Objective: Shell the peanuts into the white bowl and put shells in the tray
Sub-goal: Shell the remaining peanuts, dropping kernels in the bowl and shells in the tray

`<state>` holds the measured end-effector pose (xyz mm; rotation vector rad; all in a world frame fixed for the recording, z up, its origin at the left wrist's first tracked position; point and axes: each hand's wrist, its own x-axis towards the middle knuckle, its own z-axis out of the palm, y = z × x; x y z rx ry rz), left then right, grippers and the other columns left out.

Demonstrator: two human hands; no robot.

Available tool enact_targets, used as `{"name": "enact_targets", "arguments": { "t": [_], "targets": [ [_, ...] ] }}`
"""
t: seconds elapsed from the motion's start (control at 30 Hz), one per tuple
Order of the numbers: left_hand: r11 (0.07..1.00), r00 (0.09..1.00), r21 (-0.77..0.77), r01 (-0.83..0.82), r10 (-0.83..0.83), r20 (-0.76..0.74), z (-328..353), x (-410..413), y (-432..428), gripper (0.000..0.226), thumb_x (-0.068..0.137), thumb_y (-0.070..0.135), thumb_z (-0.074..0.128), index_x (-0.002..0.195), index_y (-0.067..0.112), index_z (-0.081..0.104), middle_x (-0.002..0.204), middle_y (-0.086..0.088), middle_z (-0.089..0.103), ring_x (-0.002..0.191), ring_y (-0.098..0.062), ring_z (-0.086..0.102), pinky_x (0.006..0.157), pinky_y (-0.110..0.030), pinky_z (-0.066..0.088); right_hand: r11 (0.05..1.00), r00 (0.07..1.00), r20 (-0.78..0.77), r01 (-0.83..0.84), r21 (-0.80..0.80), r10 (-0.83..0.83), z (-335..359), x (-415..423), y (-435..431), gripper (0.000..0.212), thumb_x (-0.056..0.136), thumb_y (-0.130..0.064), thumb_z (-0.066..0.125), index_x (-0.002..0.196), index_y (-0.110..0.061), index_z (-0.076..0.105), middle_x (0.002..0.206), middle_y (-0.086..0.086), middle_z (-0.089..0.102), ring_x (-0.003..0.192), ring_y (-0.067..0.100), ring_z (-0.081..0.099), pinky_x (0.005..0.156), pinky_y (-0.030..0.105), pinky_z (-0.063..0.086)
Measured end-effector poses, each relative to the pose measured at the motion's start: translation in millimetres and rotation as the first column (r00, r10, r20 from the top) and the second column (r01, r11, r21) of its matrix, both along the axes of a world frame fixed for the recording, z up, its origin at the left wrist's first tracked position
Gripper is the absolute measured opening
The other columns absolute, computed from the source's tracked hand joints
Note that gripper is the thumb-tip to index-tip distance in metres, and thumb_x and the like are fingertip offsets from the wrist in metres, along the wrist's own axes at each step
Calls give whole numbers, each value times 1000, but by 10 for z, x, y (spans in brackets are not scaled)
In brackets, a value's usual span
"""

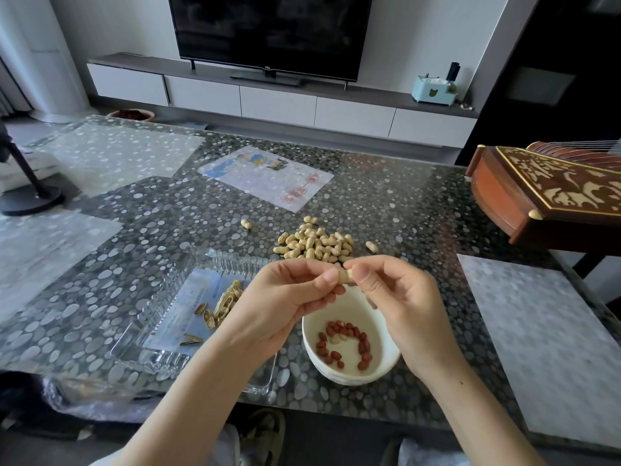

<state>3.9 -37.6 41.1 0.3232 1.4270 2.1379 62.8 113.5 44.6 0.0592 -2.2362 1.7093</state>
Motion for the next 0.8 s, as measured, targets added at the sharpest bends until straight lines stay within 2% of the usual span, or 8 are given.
{"name": "enact_targets", "arguments": {
  "t": [0.1, 0.2, 0.3, 0.43, 0.57, 0.67, 0.73, 0.8],
  "targets": [
    [1000, 999, 12, -12, 13, -45, -4, 3, 17, 11, 70, 14, 65, 71, 11, 76, 72, -6, 69, 65, -9, 60, 64, -15, 53, 994, 999, 30, 41, -103, -38, 3, -6, -15, 20, 76, -35, 66, 86, -17, 72, 70, -3, 71, 61, 6, 62, 60, 21, 49],
    [990, 999, 139, 12, -16, 31, -2, 10, 47, 20, 79, 19, 59, 78, 6, 75, 76, -11, 67, 65, -10, 58, 59, -16, 50, 974, 998, 30, 68, -215, -63, -21, -13, -19, 23, 75, -31, 68, 87, -12, 72, 81, 7, 74, 69, 26, 66, 64, 31, 54],
    [992, 1000, 128, -23, 22, 14, -28, 23, 72, 21, 75, 25, 64, 78, 8, 75, 74, -8, 64, 66, -10, 57, 63, -17, 52, 970, 997, 33, 75, -230, -69, -41, -4, -37, 26, 76, -31, 68, 89, -9, 71, 83, 8, 75, 76, 32, 69, 67, 34, 56],
    [992, 983, -25, -122, 117, -143, -85, 26, 77, 16, 68, 28, 71, 74, 13, 76, 76, -10, 68, 76, -19, 59, 76, -26, 50, 992, 995, 56, 82, -96, -77, -59, 9, -40, 30, 74, -39, 66, 87, -12, 71, 75, 1, 74, 67, 13, 69, 61, 24, 54],
    [976, 943, -189, -106, 39, -330, -101, 27, 45, 31, 72, 34, 69, 85, 7, 72, 86, -15, 72, 83, -27, 66, 81, -36, 52, 987, 992, 122, -43, 154, 25, -13, 7, 16, 36, 79, -53, 56, 79, -21, 73, 64, -4, 68, 59, 9, 63, 54, 24, 48],
    [957, 916, -262, -122, 7, -400, -92, 49, 64, 40, 75, 43, 63, 90, 5, 67, 77, -9, 63, 70, -18, 55, 69, -29, 46, 974, 987, 144, -103, 202, 74, -24, -5, 33, 42, 82, -55, 51, 72, -17, 66, 54, -10, 52, 51, 2, 46, 50, 19, 36],
    [933, 899, -343, -112, -52, -435, -76, 82, 82, 53, 83, 53, 54, 91, 1, 57, 71, -1, 48, 64, -8, 41, 60, -22, 36, 979, 986, 138, -112, 172, 89, -43, -8, 33, 44, 84, -53, 50, 78, -13, 66, 58, -5, 49, 53, 5, 42, 52, 22, 35],
    [938, 892, -344, -45, -118, -437, -67, 110, 85, 50, 90, 50, 44, 85, 1, 48, 69, 5, 38, 63, -6, 34, 60, -22, 32, 981, 986, 130, -125, 145, 106, -56, 3, 15, 40, 87, -47, 51, 83, -11, 66, 58, -9, 49, 54, 2, 41, 52, 17, 34]
  ]
}}
